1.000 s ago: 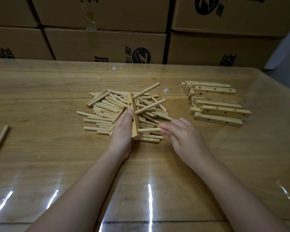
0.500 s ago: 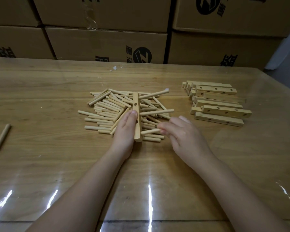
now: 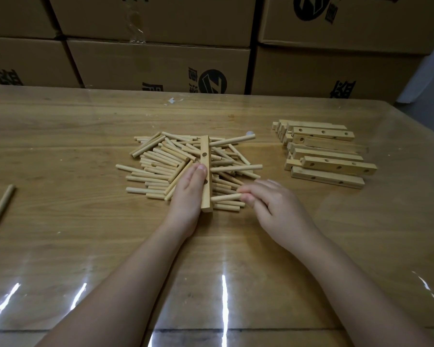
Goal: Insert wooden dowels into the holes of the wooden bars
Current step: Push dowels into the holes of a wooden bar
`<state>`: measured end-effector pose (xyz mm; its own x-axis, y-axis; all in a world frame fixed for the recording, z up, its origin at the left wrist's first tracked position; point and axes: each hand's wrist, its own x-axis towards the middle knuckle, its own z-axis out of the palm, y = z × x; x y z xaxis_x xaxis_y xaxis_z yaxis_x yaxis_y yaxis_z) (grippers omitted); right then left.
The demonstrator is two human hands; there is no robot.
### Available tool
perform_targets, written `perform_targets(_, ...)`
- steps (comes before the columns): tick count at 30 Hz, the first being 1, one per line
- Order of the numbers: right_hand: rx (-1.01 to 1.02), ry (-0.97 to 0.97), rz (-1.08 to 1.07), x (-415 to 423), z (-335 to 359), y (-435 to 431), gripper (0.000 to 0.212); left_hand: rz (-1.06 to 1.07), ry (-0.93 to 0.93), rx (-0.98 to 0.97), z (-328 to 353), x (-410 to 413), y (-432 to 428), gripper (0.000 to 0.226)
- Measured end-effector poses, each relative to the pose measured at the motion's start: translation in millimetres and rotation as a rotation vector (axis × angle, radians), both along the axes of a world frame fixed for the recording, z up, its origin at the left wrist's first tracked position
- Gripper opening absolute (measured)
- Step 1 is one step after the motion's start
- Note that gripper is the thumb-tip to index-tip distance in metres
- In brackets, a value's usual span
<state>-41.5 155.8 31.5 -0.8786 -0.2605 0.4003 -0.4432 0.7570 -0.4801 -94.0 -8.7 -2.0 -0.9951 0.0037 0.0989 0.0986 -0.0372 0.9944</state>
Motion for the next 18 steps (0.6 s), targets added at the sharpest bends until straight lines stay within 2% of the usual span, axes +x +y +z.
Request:
perform_targets(3,-0.033,0.0,-0.006,1,1,0,0.026,-0.008,0.003,-0.027,0,0,0,0.029)
perform_targets(6,-0.189,0.073,-0.114,2,2,10,0.038,0.014,-0.011,-0.056,0,0,1,0.032)
perform_targets(8,-0.373,0.103,-0.175,0,4,17,0.036,-0.011,-0.06,-0.057,1,1,1,0.031)
perform_targets(11,-0.608,0.01,-0.145,-6,5,21,0.019,-0.039,-0.039,-0.093,3,1,1,0.031)
perform_targets(14,-0.572,-0.044,-0.103,-7,4,24,0.026,-0.063,-0.056,-0.103,4,2,3,0.027)
perform_targets(18,-0.485,-0.004,-0.126,-8,2,26,0.02,-0.083,-0.009,-0.153,5,4,3,0.025)
